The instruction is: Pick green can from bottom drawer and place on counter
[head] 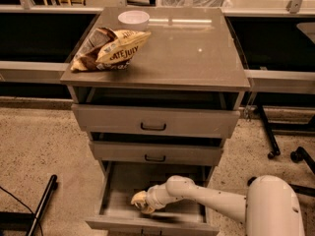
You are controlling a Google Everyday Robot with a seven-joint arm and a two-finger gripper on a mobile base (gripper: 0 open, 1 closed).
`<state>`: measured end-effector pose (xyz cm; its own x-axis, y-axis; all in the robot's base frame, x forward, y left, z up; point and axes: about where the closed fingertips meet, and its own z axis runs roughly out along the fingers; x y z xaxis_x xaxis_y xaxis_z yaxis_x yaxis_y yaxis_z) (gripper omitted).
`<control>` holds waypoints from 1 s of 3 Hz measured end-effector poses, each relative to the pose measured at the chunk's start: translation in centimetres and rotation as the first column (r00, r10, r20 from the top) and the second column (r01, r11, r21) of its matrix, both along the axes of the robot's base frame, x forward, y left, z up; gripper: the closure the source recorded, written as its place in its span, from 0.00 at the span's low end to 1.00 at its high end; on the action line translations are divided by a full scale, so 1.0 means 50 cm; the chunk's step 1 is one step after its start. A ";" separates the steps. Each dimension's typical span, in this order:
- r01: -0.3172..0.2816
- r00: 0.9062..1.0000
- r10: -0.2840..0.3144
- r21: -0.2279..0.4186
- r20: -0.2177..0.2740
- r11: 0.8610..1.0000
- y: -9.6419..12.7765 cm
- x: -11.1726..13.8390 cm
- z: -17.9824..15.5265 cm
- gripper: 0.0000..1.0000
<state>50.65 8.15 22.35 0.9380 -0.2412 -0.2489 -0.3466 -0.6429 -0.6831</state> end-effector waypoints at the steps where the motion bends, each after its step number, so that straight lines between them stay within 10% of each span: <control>1: -0.027 1.000 0.027 -0.005 -0.002 1.000 0.008 -0.003 -0.007 1.00; 2: -0.101 0.994 0.100 0.024 0.039 0.995 0.012 -0.011 0.027 1.00; 3: -0.217 0.956 0.202 0.048 0.213 0.975 -0.027 -0.028 0.132 1.00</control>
Offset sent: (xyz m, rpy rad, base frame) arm -0.0132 0.0051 0.0453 0.0848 -0.2693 0.3785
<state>49.23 6.79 28.93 0.9982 -0.0224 -0.0551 -0.0568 -0.6340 -0.7713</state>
